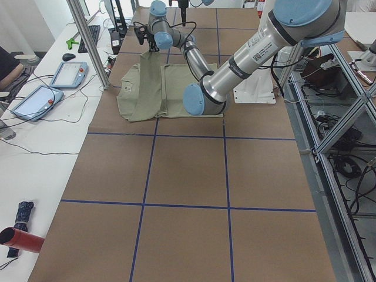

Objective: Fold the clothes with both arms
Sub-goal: 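Fold the sleeve across the chest with the left gripper while the right gripper draws back, then lay the sleeve down, release, and withdraw the left gripper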

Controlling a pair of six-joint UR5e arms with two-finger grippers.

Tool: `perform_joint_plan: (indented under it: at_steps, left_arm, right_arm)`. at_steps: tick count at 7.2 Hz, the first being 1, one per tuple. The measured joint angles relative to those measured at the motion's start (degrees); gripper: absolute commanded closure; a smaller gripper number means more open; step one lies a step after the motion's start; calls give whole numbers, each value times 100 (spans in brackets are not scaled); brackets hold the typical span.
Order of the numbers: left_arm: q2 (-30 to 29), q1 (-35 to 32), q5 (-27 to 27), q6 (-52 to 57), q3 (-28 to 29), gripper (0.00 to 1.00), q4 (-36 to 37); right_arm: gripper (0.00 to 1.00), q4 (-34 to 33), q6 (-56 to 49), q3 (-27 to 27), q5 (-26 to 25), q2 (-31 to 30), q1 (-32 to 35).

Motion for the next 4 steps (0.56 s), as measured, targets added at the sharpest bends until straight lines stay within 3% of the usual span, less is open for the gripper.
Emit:
perform_joint_plan:
  at_steps: [4]
  left_arm:
    - [-222,617,489,-220,901,100,-884]
  right_arm:
    - [0,11,0,-8,169,-57,48]
